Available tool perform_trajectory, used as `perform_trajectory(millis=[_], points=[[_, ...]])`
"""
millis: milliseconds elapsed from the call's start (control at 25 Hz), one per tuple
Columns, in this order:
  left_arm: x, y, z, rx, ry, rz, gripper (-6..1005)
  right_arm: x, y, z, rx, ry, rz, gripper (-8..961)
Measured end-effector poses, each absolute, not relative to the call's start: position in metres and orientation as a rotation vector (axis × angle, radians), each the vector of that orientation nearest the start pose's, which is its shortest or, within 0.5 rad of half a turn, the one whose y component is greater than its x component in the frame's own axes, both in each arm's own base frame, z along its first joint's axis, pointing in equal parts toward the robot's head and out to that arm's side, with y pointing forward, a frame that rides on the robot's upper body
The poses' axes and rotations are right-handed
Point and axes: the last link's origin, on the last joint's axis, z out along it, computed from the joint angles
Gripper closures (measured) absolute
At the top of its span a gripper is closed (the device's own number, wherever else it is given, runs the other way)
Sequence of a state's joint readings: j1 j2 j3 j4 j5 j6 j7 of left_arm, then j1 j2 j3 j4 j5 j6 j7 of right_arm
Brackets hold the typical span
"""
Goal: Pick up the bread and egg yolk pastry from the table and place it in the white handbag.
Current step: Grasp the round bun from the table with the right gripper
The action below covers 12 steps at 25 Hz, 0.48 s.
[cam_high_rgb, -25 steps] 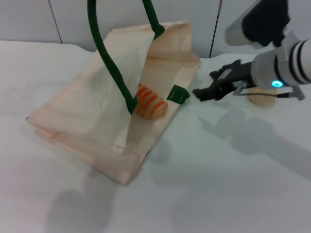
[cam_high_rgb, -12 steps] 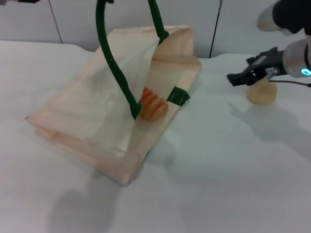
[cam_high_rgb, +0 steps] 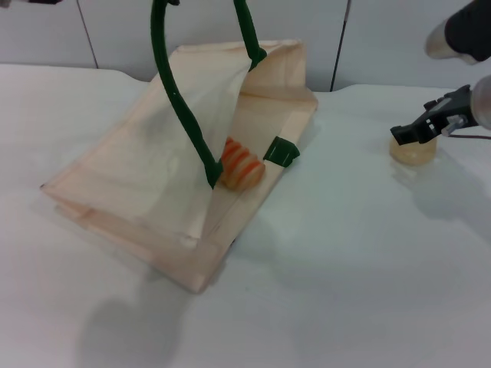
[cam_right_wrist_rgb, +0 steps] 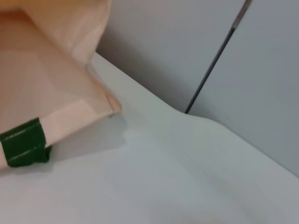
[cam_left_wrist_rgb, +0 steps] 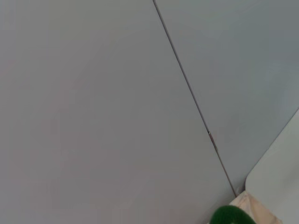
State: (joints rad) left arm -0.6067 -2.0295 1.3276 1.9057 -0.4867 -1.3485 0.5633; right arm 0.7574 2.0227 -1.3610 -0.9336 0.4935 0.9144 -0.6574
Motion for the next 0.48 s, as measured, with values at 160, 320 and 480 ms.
perform_trajectory(millis=[160, 320, 480], points=[[-0.058, 0.378, 0.111, -2.226, -0.267, -0.003, 879, 0.211, 0.451, -0.002, -2.282, 0.698, -0.300, 215], [-0.057, 0.378, 0.110, -2.229, -0.263, -0.003, 879, 0.218, 0.454, -0.007, -2.269, 0.710, -0.306, 213], [-0.057, 0.378, 0.109, -2.234, -0.261, 0.000, 879, 0.222, 0.456, -0.009, -2.253, 0.713, -0.298, 212]])
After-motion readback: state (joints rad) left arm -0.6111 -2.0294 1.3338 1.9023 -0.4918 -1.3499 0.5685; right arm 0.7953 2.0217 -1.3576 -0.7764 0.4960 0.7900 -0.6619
